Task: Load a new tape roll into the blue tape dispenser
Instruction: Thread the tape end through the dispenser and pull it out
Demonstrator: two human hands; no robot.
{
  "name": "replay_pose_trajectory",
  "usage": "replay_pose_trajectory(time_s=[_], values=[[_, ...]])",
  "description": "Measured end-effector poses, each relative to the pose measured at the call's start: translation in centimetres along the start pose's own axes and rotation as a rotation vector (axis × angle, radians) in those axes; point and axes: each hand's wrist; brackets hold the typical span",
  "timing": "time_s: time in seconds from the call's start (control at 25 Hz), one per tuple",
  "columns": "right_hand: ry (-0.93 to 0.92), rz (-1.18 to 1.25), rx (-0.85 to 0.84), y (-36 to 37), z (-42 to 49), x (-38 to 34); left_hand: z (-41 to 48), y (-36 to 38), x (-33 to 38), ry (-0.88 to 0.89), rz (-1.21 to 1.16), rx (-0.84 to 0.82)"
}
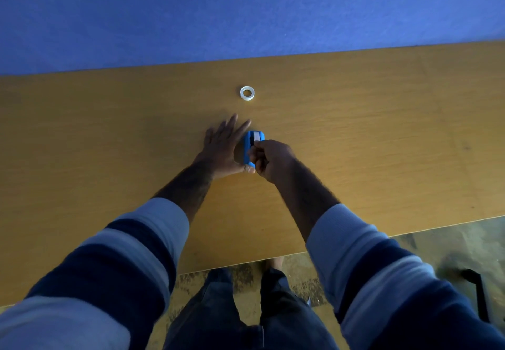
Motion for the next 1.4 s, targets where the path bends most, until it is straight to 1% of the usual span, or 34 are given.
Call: replay_pose_trajectory(time_s=[0.2, 0.32, 0.48, 0.92, 1.16, 1.4], values=[[-0.021, -0.009, 0.032, 0.1, 0.0, 0.3, 0.0, 0.1, 0.0, 0.035, 0.020, 0.018], [-0.030, 0.005, 0.055, 0.1, 0.1, 0.9, -0.2, 0.1, 0.3, 0.020, 0.031, 0.025], [-0.052, 0.057, 0.036, 0.0, 0.1, 2.0, -0.2, -0.4, 0.5, 0.007, 0.052, 0.013], [-0.110, 0.084, 0.044, -0.7, -0.5, 4.3, -0.4, 0.0, 0.6, -0.005, 0.046, 0.041], [-0.195, 0.097, 0.033, -1.2, -1.2, 5.4, -0.6, -0.1, 0.8, -0.024, 0.066, 0.018], [-0.186, 0.155, 0.009, -1.3, -1.6, 5.9, -0.8, -0.6, 1.2, -0.043, 0.056, -0.019]])
Point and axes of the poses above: each hand's wrist, its own z-axis towards the middle knuckle, its own y-axis out of the palm, x = y × z, and after that the axes turned 1 degree about x, right-handed
